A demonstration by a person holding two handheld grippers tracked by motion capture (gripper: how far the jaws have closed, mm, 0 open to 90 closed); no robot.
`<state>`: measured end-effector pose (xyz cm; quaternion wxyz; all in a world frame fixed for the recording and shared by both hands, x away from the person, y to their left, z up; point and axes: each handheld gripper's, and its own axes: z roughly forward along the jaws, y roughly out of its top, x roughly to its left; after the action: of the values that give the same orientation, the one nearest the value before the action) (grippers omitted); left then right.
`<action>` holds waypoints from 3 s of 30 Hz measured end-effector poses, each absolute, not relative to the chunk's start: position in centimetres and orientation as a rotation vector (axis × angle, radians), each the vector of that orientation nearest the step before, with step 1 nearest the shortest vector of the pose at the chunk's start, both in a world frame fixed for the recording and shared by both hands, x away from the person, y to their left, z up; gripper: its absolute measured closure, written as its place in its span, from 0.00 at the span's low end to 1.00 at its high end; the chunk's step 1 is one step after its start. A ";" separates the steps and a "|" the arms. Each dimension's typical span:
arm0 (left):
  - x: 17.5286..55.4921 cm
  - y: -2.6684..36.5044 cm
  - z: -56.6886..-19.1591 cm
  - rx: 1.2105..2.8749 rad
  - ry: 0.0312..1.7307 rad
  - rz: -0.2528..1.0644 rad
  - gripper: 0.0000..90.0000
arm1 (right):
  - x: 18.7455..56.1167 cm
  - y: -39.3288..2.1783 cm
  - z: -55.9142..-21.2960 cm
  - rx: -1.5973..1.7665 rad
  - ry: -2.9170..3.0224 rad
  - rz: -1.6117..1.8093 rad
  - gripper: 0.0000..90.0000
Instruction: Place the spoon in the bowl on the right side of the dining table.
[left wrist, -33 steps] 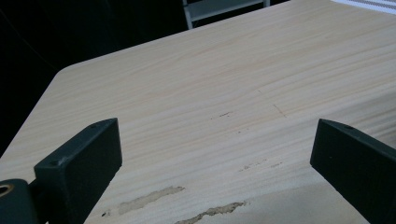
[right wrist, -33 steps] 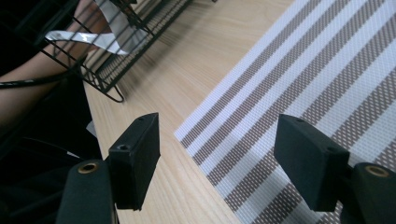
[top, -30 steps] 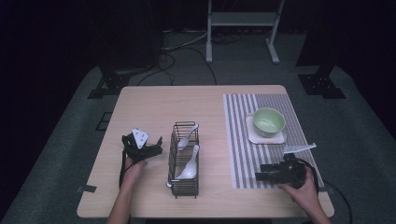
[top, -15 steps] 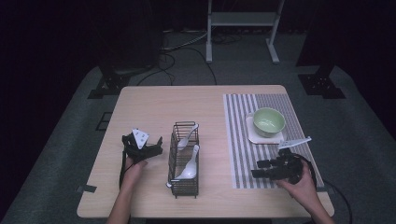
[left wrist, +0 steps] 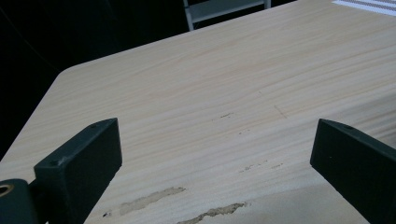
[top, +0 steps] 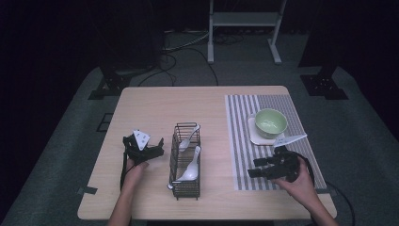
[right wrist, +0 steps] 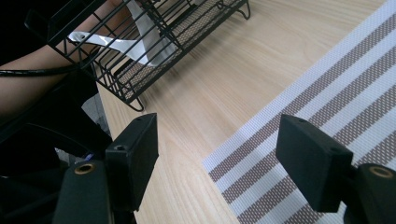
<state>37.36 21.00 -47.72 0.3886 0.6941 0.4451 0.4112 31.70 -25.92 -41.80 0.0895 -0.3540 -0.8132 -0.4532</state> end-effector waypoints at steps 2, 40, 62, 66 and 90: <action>37.3 21.0 -47.7 1.766 1.132 1.046 0.01 | 31.8 -25.7 -41.6 -1.043 -2.423 -1.348 0.32; 37.4 21.1 -47.7 1.753 1.136 1.038 0.01 | 32.8 -21.6 -38.3 -0.918 -2.532 -1.246 0.32; 37.4 21.1 -47.7 1.754 1.135 1.037 0.01 | 32.9 -20.8 -37.5 -0.891 -2.556 -1.224 0.32; 37.4 21.1 -47.7 1.755 1.134 1.038 0.01 | 33.0 -20.7 -37.2 -0.890 -2.561 -1.223 0.32; 37.4 21.0 -47.7 1.757 1.130 1.040 0.01 | 33.2 -18.7 -36.0 -0.831 -2.595 -1.194 0.32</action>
<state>37.37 21.05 -47.74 0.3928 0.6924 0.4453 0.4099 33.20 -18.75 -35.96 0.0832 -0.2784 -0.8692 -0.4000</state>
